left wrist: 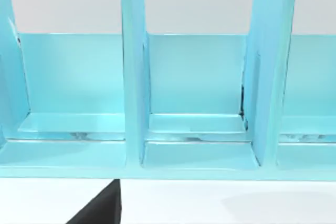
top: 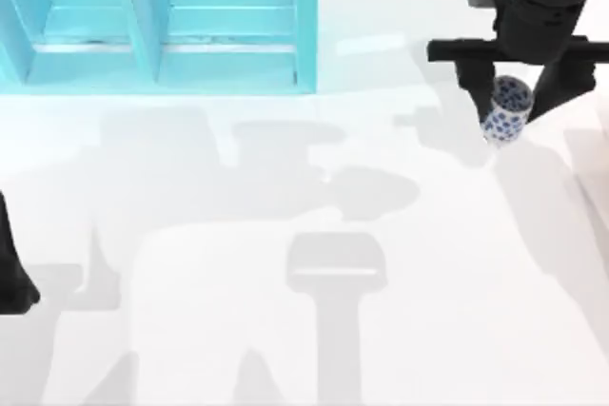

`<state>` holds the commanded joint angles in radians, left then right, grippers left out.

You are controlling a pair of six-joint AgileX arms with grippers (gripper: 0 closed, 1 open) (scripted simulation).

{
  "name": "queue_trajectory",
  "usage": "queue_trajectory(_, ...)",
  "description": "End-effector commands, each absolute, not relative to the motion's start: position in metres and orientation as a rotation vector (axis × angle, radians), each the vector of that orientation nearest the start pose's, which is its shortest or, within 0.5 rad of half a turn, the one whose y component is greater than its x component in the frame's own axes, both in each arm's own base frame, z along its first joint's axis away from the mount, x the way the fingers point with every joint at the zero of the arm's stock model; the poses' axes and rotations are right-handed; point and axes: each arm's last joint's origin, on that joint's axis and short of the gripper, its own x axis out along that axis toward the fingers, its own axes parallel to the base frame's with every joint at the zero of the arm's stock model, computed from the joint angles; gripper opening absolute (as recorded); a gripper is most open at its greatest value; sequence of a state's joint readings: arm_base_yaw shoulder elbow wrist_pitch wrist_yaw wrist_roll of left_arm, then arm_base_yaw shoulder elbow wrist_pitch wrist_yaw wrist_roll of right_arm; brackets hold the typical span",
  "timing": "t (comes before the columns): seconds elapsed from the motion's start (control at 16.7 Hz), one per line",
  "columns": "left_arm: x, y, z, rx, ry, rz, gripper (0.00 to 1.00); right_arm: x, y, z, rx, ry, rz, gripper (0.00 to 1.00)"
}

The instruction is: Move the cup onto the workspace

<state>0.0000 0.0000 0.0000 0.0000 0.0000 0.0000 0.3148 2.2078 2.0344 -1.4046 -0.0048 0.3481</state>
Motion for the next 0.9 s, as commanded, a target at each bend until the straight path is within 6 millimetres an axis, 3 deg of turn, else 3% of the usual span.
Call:
queue_trajectory(0.3, 0.106, -0.001, 0.160, 0.000, 0.000, 0.000, 1.00, 0.409, 0.143, 0.188, 0.009, 1.575, -0.008, 0.00)
queue_trajectory(0.6, 0.106, -0.001, 0.160, 0.000, 0.000, 0.000, 1.00, 0.409, 0.143, 0.185, 0.009, 1.574, -0.007, 0.00)
queue_trajectory(0.9, 0.106, -0.001, 0.160, 0.000, 0.000, 0.000, 1.00, 0.409, 0.143, 0.185, 0.009, 1.574, -0.007, 0.38)
